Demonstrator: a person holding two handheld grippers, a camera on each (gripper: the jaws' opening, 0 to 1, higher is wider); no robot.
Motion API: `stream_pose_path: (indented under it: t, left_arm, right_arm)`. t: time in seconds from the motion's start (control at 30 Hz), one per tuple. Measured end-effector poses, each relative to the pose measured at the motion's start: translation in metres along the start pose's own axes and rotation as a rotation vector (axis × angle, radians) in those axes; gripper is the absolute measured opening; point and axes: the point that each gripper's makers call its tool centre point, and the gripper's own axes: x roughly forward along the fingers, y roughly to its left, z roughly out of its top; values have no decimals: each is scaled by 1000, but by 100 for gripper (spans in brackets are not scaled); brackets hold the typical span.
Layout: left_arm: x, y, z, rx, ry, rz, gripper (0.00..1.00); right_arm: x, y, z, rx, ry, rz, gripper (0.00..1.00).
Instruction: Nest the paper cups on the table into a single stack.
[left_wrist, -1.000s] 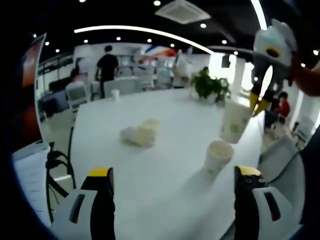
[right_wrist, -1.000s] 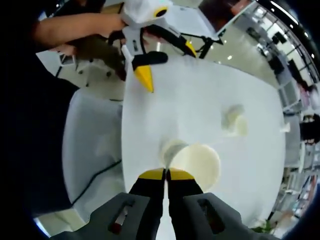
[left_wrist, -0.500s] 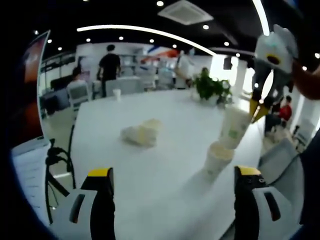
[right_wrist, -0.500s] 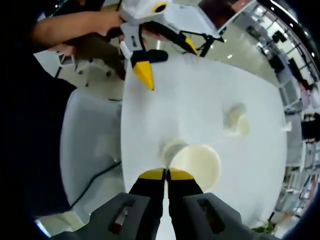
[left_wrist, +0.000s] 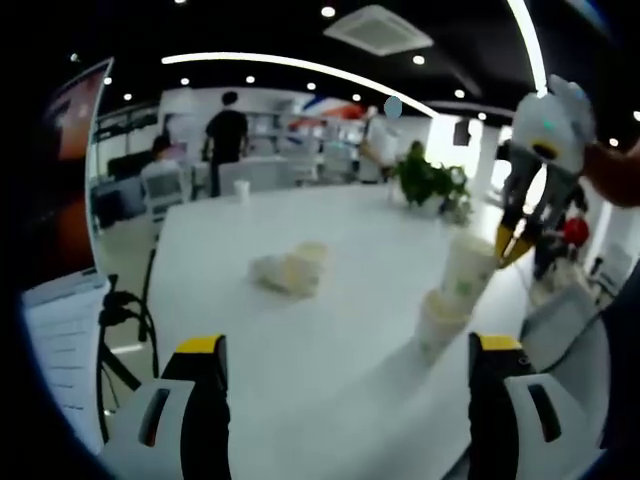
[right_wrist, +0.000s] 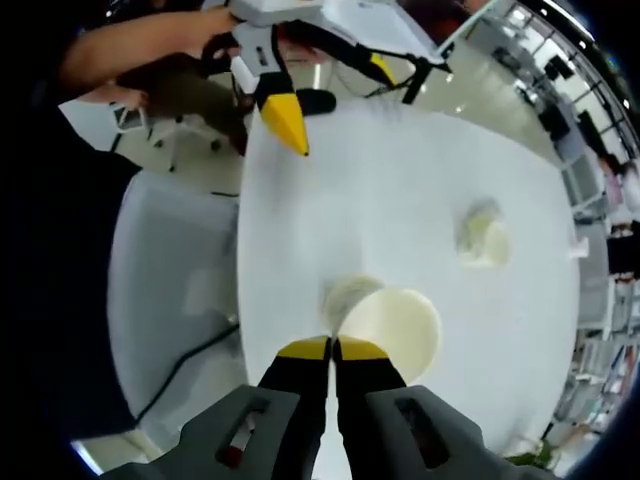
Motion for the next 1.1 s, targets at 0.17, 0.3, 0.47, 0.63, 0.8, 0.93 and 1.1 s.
stream_pose_path:
  t: [0.17, 0.3, 0.47, 0.63, 0.8, 0.93, 1.1]
  left_arm:
    - [-1, 0, 0, 0, -1, -2, 98]
    - [-2, 1, 0, -2, -1, 1, 98]
    - [-3, 0, -1, 0, 3, 4, 98]
    - [-4, 0, 0, -2, -2, 3, 98]
    - [-5, -1, -4, -7, 2, 4, 98]
    - [-5, -3, -8, -9, 8, -1, 98]
    - [-6, -3, -11, -13, 10, -1, 98]
  right_arm:
    - [6, 0, 0, 7, -1, 2, 0]
    - [8, -2, -1, 15, -2, -1, 0]
    - [15, -3, -1, 24, -7, -2, 0]
    - [25, -4, -3, 27, -2, -7, 0]
    - [30, -3, -3, 34, -5, -6, 0]
    - [36, -2, -4, 37, -7, -2, 0]
    - [41, 0, -3, 48, -7, 6, 0]
